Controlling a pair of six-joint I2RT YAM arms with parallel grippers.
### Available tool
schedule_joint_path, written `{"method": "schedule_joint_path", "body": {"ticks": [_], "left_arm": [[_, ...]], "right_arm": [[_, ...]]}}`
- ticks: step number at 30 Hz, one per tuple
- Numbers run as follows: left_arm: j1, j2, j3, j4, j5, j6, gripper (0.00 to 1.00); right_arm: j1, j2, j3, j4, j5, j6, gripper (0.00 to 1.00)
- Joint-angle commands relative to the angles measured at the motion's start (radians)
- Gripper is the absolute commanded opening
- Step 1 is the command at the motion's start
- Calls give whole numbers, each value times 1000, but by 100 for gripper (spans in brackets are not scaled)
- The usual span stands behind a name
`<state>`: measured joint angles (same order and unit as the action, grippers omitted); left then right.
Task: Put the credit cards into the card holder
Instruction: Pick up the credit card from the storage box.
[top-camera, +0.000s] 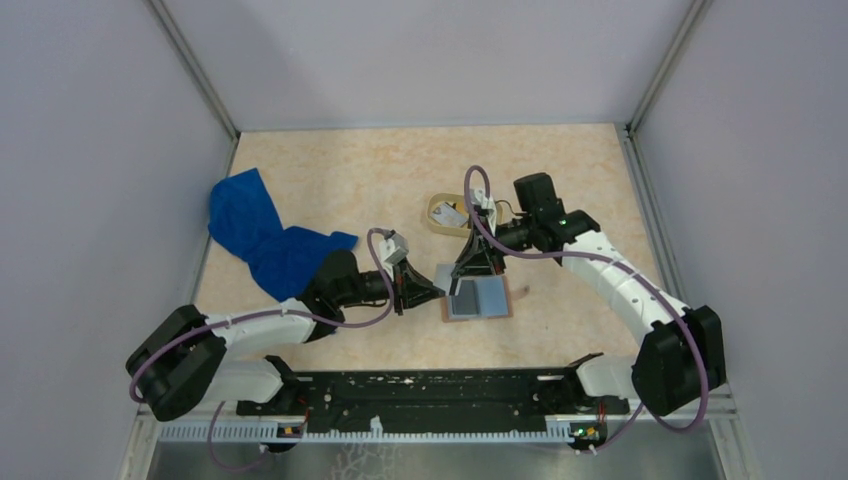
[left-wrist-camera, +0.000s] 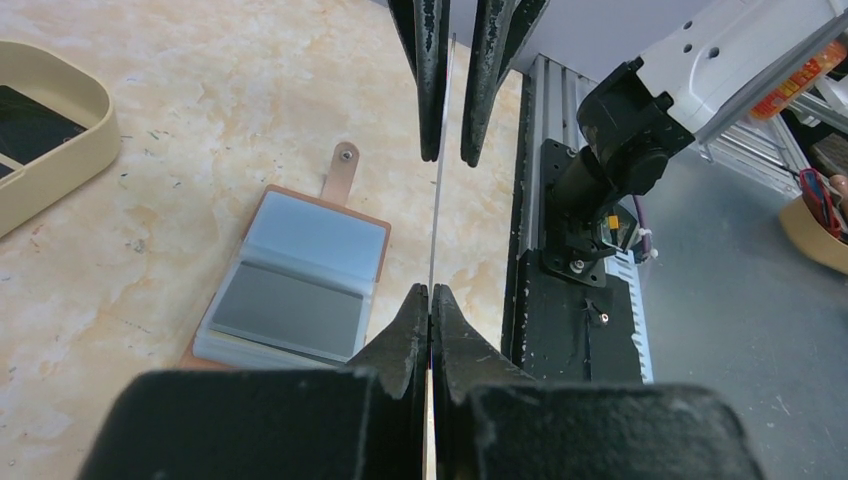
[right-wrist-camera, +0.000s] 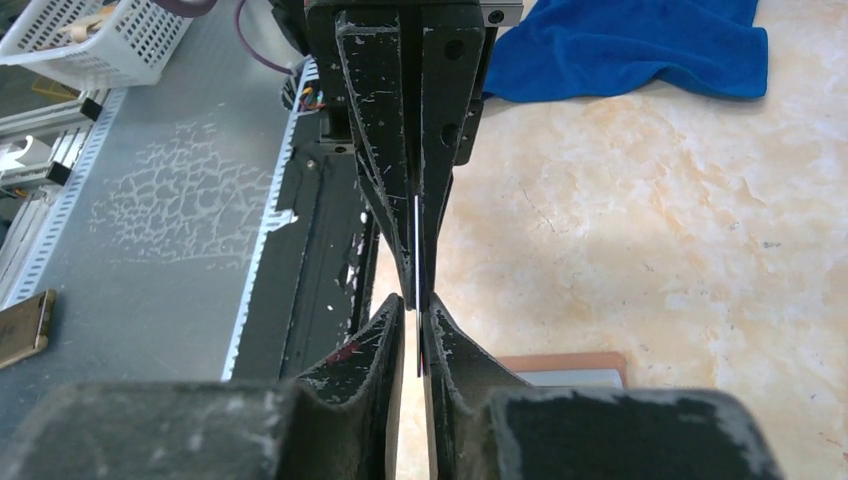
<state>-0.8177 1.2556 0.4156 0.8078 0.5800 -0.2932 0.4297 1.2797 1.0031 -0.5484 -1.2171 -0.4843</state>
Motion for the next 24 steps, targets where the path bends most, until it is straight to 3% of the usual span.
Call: {"method": "schedule_joint_path", "body": {"ticks": [1, 4, 5, 8, 15, 18, 24], "left_arm": [[6, -7, 28, -30, 11, 20, 0], [9, -13, 31, -29, 11, 14, 0], [9, -16, 31, -29, 4, 9, 5], [12, -42, 8, -24, -54, -27, 43], [18, -219, -245, 117, -332, -160, 95], [17, -233, -338, 204, -432, -278, 98], [17, -134, -295, 182, -418, -416, 98]], "right_arm": [[7, -3, 61, -16, -9, -39, 4], [7, 5, 72, -35, -1, -49, 0], [7, 7, 75, -36, 0, -50, 0], [-2, 2, 59, 34, 11, 25, 0], [-110, -45, -137, 292, 92, 337, 0], [-206, -96, -266, 449, 83, 526, 0], [-282, -104, -371, 444, 178, 547, 0]]}}
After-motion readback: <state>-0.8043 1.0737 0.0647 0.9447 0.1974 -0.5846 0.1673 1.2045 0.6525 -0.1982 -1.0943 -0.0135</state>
